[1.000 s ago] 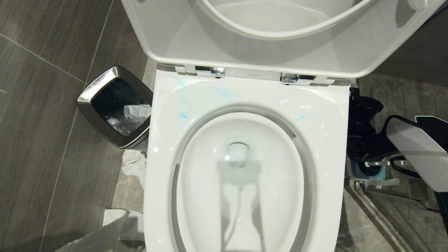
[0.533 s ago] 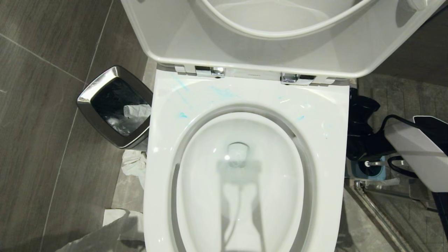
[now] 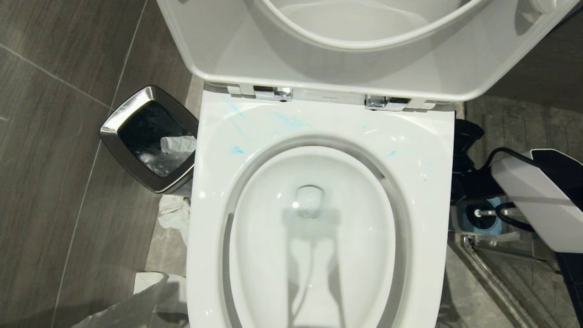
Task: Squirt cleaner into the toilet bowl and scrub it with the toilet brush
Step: Pour in the cleaning agent
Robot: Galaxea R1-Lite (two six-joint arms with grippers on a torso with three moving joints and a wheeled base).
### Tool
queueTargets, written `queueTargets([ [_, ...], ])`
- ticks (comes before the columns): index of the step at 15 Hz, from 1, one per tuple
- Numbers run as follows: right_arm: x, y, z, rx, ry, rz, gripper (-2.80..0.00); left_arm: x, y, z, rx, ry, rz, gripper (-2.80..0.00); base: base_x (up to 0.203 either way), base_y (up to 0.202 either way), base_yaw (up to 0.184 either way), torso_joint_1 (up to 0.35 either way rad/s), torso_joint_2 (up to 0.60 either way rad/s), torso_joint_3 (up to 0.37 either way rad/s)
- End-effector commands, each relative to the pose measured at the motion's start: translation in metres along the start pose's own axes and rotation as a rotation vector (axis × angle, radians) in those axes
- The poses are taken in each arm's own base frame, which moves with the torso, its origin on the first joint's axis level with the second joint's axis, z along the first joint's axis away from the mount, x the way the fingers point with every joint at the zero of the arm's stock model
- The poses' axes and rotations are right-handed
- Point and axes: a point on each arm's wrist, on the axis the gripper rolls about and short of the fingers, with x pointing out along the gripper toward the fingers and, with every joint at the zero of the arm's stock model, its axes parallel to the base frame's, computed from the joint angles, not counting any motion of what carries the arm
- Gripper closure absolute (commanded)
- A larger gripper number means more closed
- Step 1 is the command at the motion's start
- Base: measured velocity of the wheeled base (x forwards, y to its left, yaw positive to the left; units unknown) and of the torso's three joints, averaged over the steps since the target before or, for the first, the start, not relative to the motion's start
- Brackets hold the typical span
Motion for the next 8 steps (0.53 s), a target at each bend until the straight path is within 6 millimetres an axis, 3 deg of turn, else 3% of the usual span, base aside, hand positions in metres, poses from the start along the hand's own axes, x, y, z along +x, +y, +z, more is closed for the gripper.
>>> queueTargets([
  [1,-0.006,-0.007,0.007,-0.009,0.004,-0.021,0.0,0.0,0.0,-0.002,0.0,0.005,0.001,0.0,0.0,0.0,0.0,0.0,0.0,0.0],
  [5,-0.027,-0.021,0.038,-0.029,0.009,-0.086,0.0,0.0,0.0,-0.002,0.0,0.005,0.001,0.0,0.0,0.0,0.0,0.0,0.0,0.0],
  [8,-0.048,-0.021,0.045,-0.017,0.062,-0.129,0.0,0.0,0.0,-0.002,0.0,0.005,0.001,0.0,0.0,0.0,0.0,0.0,0.0,0.0],
])
